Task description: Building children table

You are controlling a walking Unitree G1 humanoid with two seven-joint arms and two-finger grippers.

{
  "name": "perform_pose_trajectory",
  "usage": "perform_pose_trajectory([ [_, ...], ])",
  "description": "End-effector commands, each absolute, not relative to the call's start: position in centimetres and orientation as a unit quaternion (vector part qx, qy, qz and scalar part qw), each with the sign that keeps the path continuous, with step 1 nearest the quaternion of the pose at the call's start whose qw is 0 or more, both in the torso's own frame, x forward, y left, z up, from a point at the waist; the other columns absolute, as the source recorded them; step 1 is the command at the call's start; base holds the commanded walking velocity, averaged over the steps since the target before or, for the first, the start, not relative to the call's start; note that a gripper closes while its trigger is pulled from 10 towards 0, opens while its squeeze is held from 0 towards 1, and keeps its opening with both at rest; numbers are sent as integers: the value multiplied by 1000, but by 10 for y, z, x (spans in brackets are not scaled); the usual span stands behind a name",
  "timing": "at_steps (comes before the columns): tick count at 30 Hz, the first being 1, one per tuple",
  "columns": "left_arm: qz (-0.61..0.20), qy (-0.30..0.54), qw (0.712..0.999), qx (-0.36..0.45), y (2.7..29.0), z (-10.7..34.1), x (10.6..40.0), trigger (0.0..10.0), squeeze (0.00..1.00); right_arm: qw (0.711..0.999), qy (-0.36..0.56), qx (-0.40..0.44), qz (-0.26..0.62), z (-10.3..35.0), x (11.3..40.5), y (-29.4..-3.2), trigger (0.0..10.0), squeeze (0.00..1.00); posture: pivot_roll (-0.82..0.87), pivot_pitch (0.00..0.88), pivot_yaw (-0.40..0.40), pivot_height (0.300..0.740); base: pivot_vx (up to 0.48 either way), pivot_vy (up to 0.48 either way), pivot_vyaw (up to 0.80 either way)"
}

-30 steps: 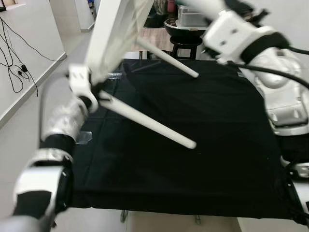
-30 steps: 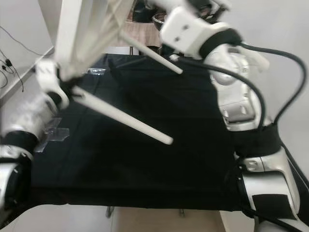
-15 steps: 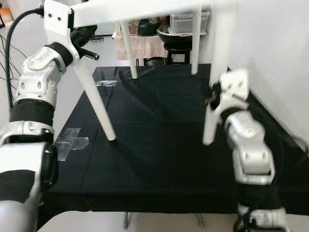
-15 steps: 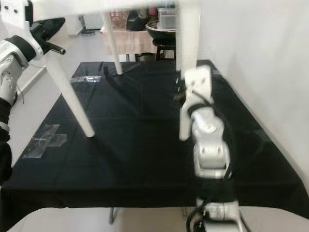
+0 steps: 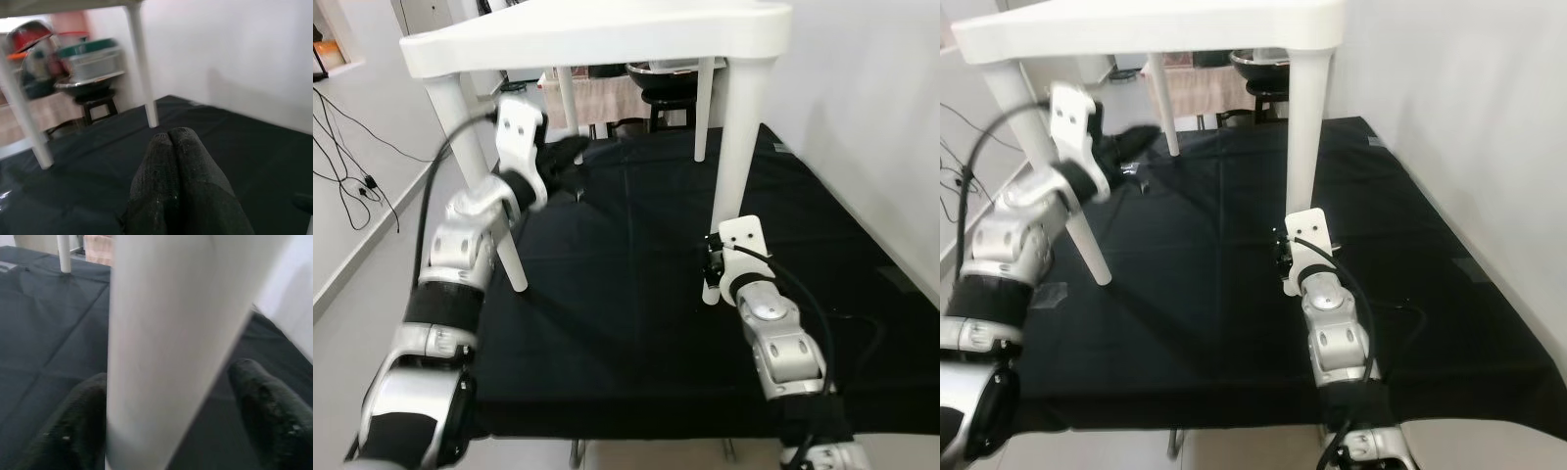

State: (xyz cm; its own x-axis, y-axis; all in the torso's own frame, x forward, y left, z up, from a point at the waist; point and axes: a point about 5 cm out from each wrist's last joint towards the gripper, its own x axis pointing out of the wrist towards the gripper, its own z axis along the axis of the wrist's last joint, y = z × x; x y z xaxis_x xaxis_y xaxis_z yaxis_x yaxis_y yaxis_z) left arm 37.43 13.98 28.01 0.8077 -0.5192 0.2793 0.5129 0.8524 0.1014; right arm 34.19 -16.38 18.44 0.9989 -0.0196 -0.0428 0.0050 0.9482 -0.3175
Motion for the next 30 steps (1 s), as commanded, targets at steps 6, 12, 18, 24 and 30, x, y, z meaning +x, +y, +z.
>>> perform_pose_trajectory([
  [6,-286,-105,952,-3,132,242,356,10000,655,989,8,-144,23,182,317,-169,10000,1000,-72,0,76,740,0,0,0],
  [12,-284,-90,954,-9,134,226,346,10000,1000,990,0,-139,34,180,304,-170,10000,1000,-82,0,78,740,0,0,0],
  [18,-140,-2,989,-45,164,149,295,10000,365,988,63,-124,66,139,266,-171,10000,1000,-74,0,43,740,0,0,0],
  [24,-70,27,996,-54,186,132,285,10000,0,985,91,-136,51,125,269,-185,10000,0,-63,0,15,740,0,0,0],
  [30,8,63,997,-38,211,109,268,10000,0,978,130,-160,37,108,264,-202,10000,0,-56,0,-4,740,0,0,0],
])
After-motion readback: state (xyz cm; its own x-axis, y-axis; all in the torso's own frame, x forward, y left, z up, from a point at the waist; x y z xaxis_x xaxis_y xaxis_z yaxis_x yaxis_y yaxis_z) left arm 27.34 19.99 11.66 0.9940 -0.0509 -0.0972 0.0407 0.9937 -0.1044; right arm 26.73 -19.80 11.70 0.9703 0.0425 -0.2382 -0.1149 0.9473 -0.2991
